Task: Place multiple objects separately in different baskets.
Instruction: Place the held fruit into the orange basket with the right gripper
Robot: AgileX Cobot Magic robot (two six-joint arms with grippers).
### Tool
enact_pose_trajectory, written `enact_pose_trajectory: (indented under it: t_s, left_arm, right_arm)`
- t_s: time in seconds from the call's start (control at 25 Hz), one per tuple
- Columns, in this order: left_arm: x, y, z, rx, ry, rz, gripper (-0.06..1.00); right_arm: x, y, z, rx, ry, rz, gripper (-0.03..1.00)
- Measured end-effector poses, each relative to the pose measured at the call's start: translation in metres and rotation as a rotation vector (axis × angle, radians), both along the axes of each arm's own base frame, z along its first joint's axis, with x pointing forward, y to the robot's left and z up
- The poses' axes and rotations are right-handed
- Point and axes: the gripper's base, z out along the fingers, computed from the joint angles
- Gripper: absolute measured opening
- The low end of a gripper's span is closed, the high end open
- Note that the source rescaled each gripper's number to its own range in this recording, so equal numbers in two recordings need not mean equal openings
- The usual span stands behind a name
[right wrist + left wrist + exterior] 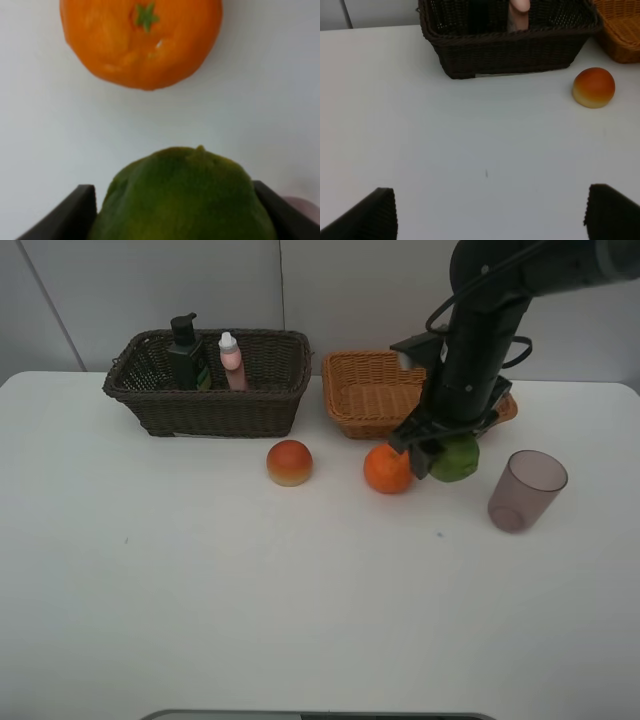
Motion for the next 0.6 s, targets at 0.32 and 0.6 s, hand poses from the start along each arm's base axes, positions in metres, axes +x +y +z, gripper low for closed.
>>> enact_pose_trajectory:
  t_s: [0.32,0.6]
  left_arm:
    - [0.000,0.000,0.000,0.000,0.000,0.000,0.95]
    - [0.000,0.000,0.000,0.000,0.000,0.000,0.95]
  right_arm:
    - [0.051,-0.002,0.052,0.104,-0.223,-0.113,0.57]
    - [0.099,-0.029,0.040,0.124,-0.312,-0.252,0.57]
